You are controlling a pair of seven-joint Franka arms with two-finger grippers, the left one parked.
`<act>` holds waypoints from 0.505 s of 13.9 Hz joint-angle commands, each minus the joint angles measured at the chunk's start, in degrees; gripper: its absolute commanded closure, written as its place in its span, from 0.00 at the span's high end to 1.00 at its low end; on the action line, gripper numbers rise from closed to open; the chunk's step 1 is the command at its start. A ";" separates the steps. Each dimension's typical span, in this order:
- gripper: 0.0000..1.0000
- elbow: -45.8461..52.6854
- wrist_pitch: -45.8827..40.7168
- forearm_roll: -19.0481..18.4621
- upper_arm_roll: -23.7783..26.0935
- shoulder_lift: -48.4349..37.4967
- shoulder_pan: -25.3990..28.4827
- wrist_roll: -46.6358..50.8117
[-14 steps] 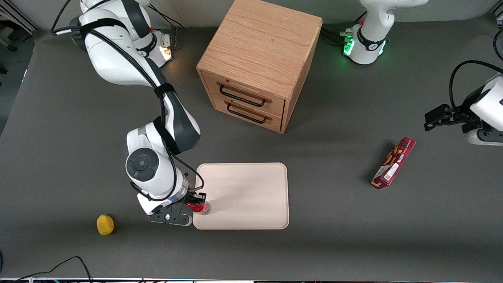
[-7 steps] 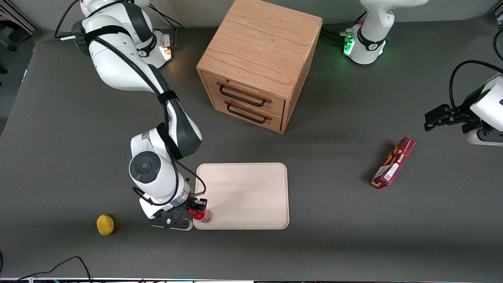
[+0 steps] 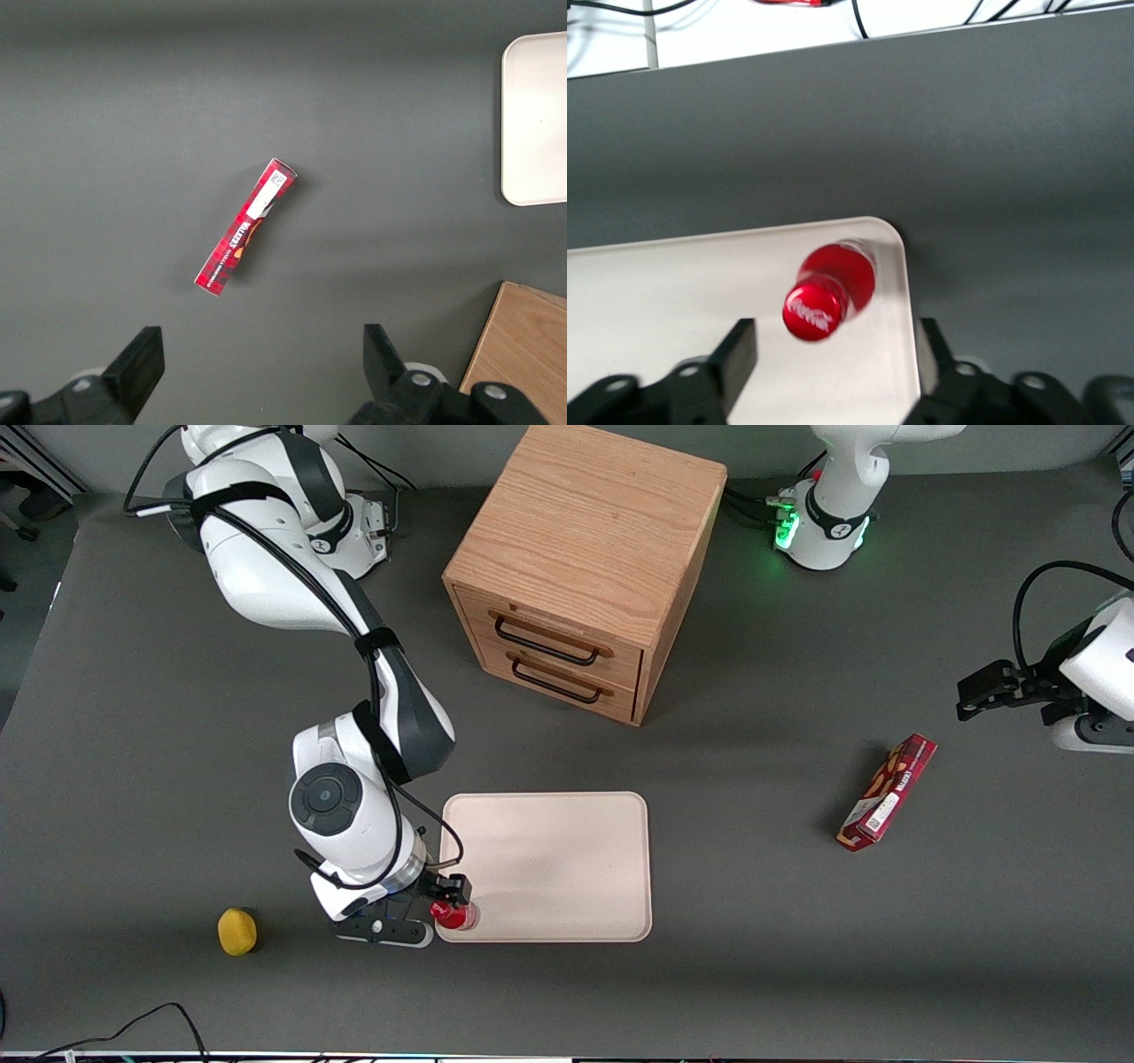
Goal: Place coke bottle on tray
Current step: 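Raise the right gripper and withdraw it from the bottle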
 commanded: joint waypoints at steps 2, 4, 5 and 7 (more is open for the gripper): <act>1.00 -10.80 -7.36 -0.59 0.29 -12.12 -0.75 0.01; 1.00 -25.10 -6.40 -0.15 1.25 -23.88 -4.08 -5.84; 1.00 -31.61 -6.13 0.38 1.69 -29.51 -6.10 -9.36; 1.00 -43.84 -6.04 1.70 1.69 -40.93 -9.35 -14.73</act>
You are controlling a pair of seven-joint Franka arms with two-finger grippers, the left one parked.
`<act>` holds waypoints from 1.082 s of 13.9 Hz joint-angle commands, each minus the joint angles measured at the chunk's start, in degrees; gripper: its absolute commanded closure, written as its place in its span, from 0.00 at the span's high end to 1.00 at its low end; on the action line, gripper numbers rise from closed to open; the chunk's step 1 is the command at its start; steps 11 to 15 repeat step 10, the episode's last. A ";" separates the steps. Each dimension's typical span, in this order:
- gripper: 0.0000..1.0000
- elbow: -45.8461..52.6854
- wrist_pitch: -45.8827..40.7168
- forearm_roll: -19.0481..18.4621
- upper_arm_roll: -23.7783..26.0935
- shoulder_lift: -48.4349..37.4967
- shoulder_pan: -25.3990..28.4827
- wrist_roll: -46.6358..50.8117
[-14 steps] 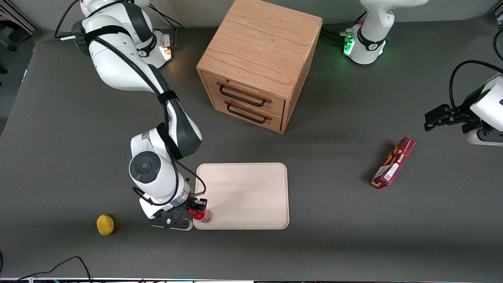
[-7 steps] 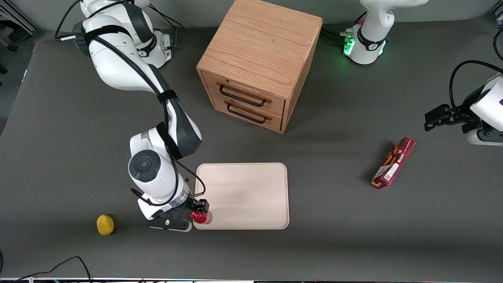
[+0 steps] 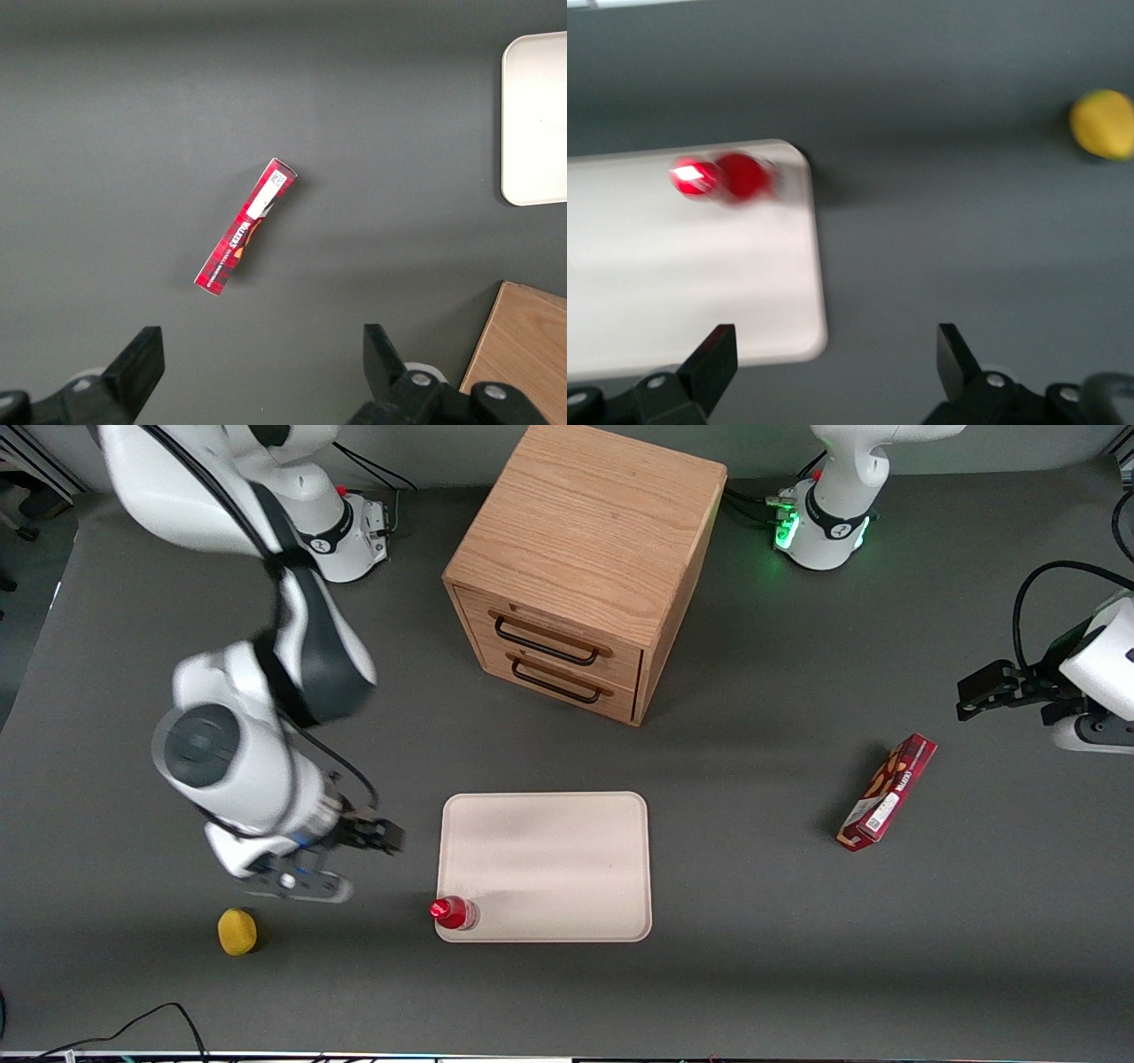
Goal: Place coke bottle on tray
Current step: 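Raise the right gripper and withdraw it from the bottle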
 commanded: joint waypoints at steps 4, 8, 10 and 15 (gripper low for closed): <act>1.00 -33.18 0.59 1.41 0.99 -32.33 -7.24 -5.74; 1.00 -28.39 -8.79 1.41 1.43 -34.21 -14.44 -8.01; 1.00 -26.18 -11.01 1.50 1.34 -33.68 -15.25 -10.82; 1.00 -26.18 -11.01 1.50 1.34 -33.68 -15.25 -10.82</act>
